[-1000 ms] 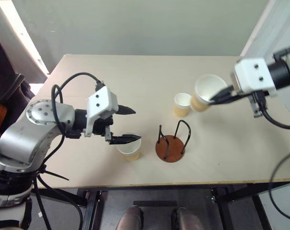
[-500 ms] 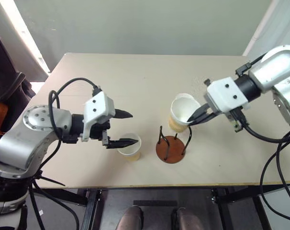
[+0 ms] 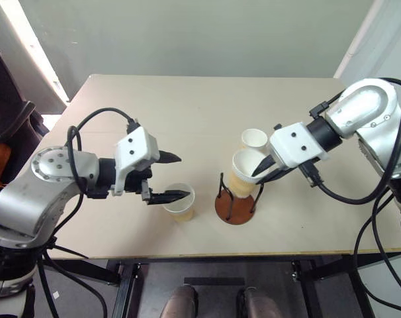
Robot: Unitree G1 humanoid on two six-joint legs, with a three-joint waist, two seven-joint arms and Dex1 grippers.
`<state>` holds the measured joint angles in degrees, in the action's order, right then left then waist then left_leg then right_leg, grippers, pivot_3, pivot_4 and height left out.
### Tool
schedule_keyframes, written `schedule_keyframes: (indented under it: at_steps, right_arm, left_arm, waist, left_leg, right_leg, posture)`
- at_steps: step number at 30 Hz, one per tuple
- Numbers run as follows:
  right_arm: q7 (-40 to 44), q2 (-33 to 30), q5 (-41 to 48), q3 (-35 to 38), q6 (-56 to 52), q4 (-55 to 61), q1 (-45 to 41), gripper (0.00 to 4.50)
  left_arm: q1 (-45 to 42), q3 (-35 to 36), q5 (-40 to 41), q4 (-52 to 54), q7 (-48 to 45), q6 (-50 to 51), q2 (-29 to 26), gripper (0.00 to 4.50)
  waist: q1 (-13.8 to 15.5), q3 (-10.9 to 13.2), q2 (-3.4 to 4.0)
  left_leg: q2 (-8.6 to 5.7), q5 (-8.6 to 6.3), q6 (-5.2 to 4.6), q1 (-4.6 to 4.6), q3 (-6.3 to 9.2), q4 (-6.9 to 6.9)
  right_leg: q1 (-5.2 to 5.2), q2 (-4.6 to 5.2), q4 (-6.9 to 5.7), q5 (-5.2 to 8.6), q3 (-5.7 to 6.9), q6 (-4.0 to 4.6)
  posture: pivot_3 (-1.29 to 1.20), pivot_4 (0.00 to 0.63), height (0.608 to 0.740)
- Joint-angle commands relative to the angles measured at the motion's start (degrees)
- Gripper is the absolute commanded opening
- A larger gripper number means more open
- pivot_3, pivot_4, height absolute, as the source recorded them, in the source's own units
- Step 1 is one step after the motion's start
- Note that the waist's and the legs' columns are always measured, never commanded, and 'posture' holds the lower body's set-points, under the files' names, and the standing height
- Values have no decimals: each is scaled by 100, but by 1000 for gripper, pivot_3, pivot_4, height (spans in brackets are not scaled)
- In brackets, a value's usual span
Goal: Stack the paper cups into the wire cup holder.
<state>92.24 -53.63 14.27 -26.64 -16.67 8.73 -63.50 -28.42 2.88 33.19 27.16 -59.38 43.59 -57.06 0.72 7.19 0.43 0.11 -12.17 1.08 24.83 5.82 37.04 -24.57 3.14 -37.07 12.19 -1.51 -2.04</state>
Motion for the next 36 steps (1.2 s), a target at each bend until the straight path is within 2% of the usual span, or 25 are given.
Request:
schedule_keyframes:
  at_steps: [1,5,8,11,15,20,24,27,36]
  right_arm:
    - [26,-17,-29,69,61,8,-25,1961]
    - [-30,131,-256,212,101,-366,-103,3326]
    - [-904,549,-1083,182,489,-1677,-415,4420]
    - [-1422,920,-1661,103,846,-2835,-688,4464]
    - [-1836,1373,-2225,-15,1430,-4263,-992,4464]
    - [-2226,2053,-2672,-16,2039,-5926,-1412,4464]
    - [-2457,2412,-2939,-3,2308,-6830,-1568,4464]
    - [-2496,2577,-3115,-25,2446,-7226,-1556,3851]
    - [-2492,2725,-3329,85,2654,-7541,-1488,548]
  left_arm:
    - [-167,-5,-60,70,47,-39,-58,4488]
    - [-362,-123,-292,-142,262,-212,132,4488]
    - [-840,-596,-1146,-860,1029,-509,617,4488]
    - [-960,-786,-1404,-1125,1220,-622,937,4488]
    - [-972,-886,-1571,-1267,1355,-717,1244,4488]
    - [-906,-856,-1495,-1118,1300,-648,1389,4488]
    - [-869,-829,-1464,-984,1317,-564,1403,4488]
    - [-806,-797,-1428,-854,1319,-493,1384,4488]
    - [-714,-709,-1372,-688,1259,-377,1270,4488]
  waist:
    - [0,0,0]
    - [0,0,0]
    - [12,1,0]
    - [3,1,0]
    - [6,1,0]
    - [14,1,1]
    - [18,1,1]
    - [26,1,1]
    - [27,2,2]
  left_leg:
    - [0,0,1,0,0,-1]
    - [0,0,1,0,0,-1]
    - [-1,6,0,-17,2,3]
    - [1,17,-2,-33,6,0]
    - [1,16,1,-22,7,-3]
    - [7,10,17,8,6,-18]
    - [8,13,34,17,5,-44]
    - [8,12,55,19,4,-43]
    - [11,12,66,21,-2,-38]
  right_leg:
    - [0,0,0,0,0,0]
    - [0,0,1,0,0,0]
    - [14,4,-6,-4,0,1]
    - [19,7,0,-27,-8,28]
    - [8,6,2,-33,-7,23]
    - [-38,1,0,-64,-4,-30]
    - [-54,1,7,-66,-1,-33]
    - [-55,1,9,-65,-1,-32]
    - [-55,2,8,-65,0,-32]
  posture:
    - [0,150,740]
    - [0,150,740]
    - [0,150,740]
    - [0,150,740]
    - [0,150,740]
    - [0,150,740]
    - [0,150,740]
    - [0,150,740]
    - [0,150,740]
